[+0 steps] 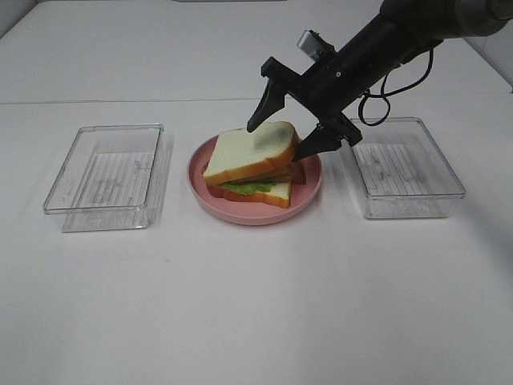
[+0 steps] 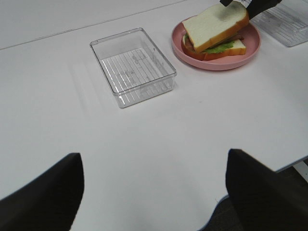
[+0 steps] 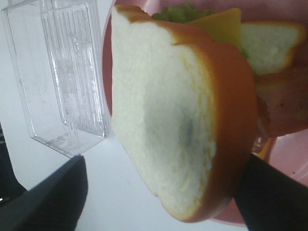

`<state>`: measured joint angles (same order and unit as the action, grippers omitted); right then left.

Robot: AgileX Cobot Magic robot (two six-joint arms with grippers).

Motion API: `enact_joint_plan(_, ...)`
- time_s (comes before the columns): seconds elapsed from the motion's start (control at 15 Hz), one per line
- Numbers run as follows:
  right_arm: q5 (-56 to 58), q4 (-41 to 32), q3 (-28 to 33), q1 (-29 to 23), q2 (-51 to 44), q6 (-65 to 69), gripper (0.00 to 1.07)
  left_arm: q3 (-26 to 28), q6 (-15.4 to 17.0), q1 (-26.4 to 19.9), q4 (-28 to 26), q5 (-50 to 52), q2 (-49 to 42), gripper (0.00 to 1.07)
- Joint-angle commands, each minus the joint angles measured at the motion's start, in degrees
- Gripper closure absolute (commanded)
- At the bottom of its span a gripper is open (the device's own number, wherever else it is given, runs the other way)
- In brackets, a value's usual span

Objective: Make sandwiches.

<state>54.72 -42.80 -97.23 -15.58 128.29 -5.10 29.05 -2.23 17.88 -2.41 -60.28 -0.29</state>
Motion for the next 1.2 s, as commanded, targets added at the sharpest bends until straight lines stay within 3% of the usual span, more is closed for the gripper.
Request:
enact_joint_plan(0.07,2.2,4.2,0.2,0.2,-1.0,1.9,0.3,-0.2,-0.1,0.1,-0.2,0.7,-1.2,0.29)
enact_joint_plan(0.67,7.5,23.0,0.1,0.2,-11.2,4.8,0.3,-0.2,-0.1,0.1,-0.2,0.7,-1.2,0.29)
enact_joint_plan(0.8,11.6,28.5,0.1,0.2,-15.0,4.8,0.3,-0.2,-0.1,0.1,-0.2,0.7,-1.2,0.29)
enact_joint_plan(0.87,14.3,35.2,0.2,0.2,-20.2,5.1,0.3,-0.2,-0.1,0.1,-0.2,0.7,-1.2,0.29)
enact_joint_plan(1.2,17.8,38.5,3.3,0.2,-33.6,5.1,0.31,-0.2,-0.1,0.1,-0.2,0.7,-1.2,0.29)
